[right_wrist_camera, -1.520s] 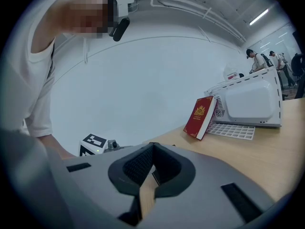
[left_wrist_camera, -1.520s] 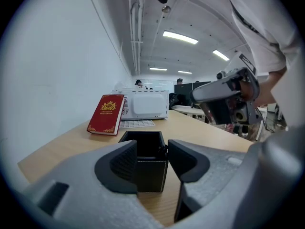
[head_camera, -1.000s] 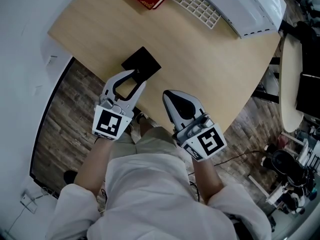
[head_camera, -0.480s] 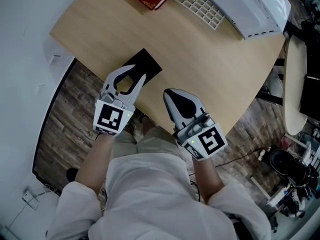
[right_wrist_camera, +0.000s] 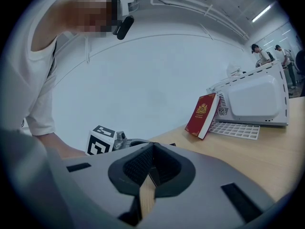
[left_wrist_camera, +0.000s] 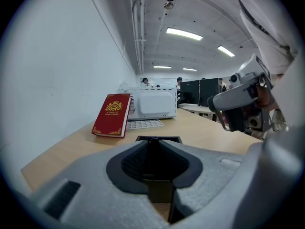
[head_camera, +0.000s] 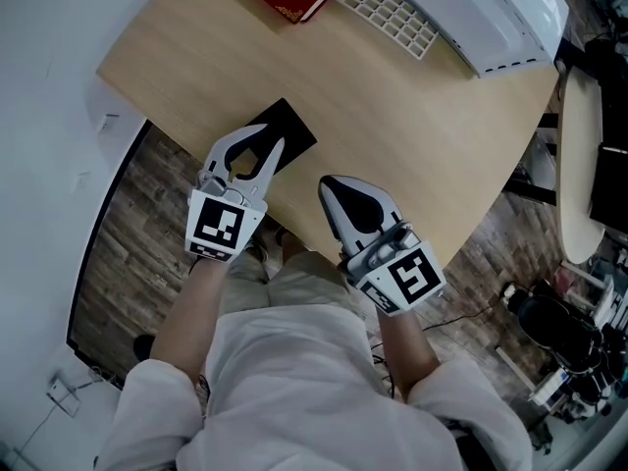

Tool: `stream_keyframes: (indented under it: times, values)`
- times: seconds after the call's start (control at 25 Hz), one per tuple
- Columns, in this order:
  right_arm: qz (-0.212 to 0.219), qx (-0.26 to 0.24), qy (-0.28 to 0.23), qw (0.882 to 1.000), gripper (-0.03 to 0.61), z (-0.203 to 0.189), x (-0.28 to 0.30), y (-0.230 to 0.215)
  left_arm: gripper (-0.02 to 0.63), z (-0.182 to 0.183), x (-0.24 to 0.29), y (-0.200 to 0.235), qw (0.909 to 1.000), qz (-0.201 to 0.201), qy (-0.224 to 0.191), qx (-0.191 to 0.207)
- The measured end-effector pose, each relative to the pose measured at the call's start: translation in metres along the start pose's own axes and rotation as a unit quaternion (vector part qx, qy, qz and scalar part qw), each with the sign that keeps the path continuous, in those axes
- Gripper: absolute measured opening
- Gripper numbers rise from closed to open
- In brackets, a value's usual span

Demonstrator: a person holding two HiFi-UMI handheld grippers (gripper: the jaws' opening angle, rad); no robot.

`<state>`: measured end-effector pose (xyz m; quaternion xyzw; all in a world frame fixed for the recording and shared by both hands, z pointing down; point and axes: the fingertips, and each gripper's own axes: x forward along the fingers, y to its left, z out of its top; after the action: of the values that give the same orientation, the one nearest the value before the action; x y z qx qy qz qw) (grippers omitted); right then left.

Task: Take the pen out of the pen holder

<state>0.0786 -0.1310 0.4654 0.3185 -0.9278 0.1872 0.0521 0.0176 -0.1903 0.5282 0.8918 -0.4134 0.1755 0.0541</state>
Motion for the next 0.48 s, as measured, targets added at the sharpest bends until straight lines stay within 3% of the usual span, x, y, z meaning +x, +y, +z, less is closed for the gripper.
stream_keyframes:
  times: [0.32,0.48]
  values:
    - [-0.027,-0.008,-0.013,1.000,0.000,0.016,-0.005,0.020,0.067,-0.002,-0.002,0.006,0.9995,-0.010,-0.018,-0.022]
    - [-0.058,-0.023,-0.012,0.998,0.000,0.025,-0.021,0.038,0.064,-0.006,-0.003,0.001,0.9976,-0.034,-0.020,-0.056]
